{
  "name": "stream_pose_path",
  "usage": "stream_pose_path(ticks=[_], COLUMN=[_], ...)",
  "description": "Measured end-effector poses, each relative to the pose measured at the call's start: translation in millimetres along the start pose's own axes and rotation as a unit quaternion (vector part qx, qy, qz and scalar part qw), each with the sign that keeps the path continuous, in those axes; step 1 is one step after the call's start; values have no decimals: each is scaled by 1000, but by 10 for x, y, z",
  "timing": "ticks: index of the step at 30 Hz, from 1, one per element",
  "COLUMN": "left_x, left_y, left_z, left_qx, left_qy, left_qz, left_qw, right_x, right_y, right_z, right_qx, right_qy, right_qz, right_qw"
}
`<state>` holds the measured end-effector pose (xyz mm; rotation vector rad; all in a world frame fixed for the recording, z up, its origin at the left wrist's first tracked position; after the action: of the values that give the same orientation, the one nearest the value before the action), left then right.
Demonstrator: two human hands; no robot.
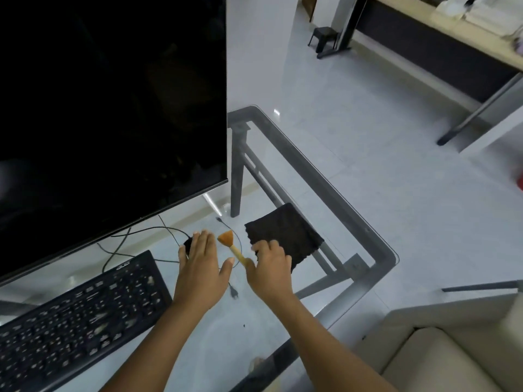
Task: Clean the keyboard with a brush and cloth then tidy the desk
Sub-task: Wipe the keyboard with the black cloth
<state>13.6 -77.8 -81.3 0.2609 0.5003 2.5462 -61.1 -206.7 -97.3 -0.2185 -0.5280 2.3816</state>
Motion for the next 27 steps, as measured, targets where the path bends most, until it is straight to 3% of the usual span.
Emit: stream_pose_path(ticks=[5, 11, 17, 20, 27], left_x=[-332, -738, -847, -854, -655], left_y=[362, 688, 788, 824, 728], left_z=[-45, -316, -482, -457, -53], left_qx=[-31, -75, -139, -101, 126], left_qy=[-5, -23, 2, -5, 3], left_qz=[-45, -75, -93, -77, 18], left_qw=[998, 994, 986, 992, 992], right_x=[-563, -902, -929, -946, -875], right_y=[371, 763, 834, 845, 613], right_z=[403, 472, 366, 372, 538], right_qx=[-9, 69, 60, 63, -34], right_qy=[35, -39, -56, -75, -66], right_qz=[-46, -104, -81, -88, -84], right_qw=[998, 991, 993, 991, 994])
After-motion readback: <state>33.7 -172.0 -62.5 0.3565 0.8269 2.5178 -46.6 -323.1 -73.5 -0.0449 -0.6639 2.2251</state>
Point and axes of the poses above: each hand's wrist, its own x-axis away from the middle knuckle, its own z-axis out of the back of the hand, y = z × x, the point moved 2 cm from there along -x, towards the middle knuckle, and after that the axes turned 6 degrees about y, right-handed, at the moved point
